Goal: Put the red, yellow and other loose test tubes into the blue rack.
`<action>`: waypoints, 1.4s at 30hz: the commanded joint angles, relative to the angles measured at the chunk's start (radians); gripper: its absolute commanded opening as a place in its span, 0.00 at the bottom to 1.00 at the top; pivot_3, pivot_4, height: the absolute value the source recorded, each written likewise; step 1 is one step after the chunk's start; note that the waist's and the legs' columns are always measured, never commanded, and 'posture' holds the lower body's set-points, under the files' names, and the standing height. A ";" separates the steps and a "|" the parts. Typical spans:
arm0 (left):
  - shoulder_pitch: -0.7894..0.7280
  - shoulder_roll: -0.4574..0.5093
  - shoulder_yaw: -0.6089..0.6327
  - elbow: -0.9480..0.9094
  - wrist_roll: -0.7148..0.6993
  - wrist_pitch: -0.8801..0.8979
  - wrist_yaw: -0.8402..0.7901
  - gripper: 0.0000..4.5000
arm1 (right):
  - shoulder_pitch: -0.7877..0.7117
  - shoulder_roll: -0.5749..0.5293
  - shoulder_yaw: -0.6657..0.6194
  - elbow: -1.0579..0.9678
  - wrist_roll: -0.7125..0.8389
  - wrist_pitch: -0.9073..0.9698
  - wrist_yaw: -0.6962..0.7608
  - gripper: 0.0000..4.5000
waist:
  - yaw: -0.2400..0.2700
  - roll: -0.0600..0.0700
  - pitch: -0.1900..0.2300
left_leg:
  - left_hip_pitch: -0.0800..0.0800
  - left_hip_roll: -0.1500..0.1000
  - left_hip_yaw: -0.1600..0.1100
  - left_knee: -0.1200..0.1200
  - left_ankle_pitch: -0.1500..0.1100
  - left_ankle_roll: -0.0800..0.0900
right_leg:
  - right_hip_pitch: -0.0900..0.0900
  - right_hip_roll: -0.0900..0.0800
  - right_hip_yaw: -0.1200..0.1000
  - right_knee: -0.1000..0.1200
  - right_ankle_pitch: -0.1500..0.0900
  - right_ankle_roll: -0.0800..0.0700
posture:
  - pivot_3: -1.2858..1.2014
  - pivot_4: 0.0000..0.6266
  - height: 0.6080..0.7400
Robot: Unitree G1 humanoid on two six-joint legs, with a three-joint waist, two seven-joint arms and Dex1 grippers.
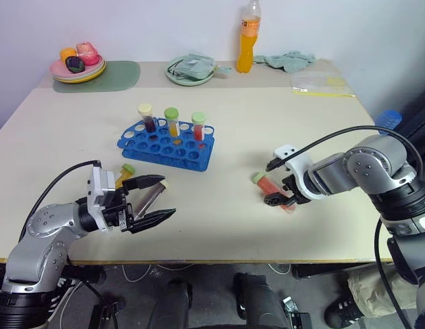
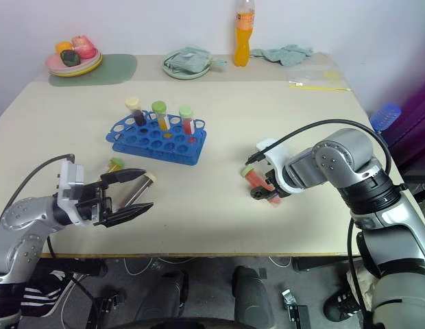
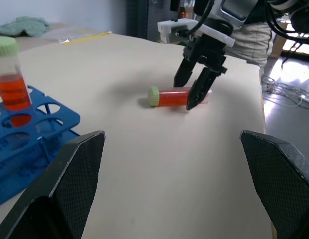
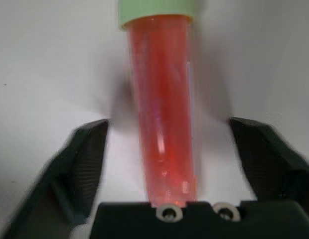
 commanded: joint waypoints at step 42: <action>-0.036 0.048 0.126 0.028 0.016 -0.003 0.104 1.00 | 0.149 0.892 -0.126 0.600 -0.962 -1.892 0.389 0.18 | -0.027 0.001 0.001 | 0.003 0.002 0.000 -0.005 0.000 0.000 | -0.001 0.003 0.000 0.001 0.001 0.000 | 0.52 0.24 1.00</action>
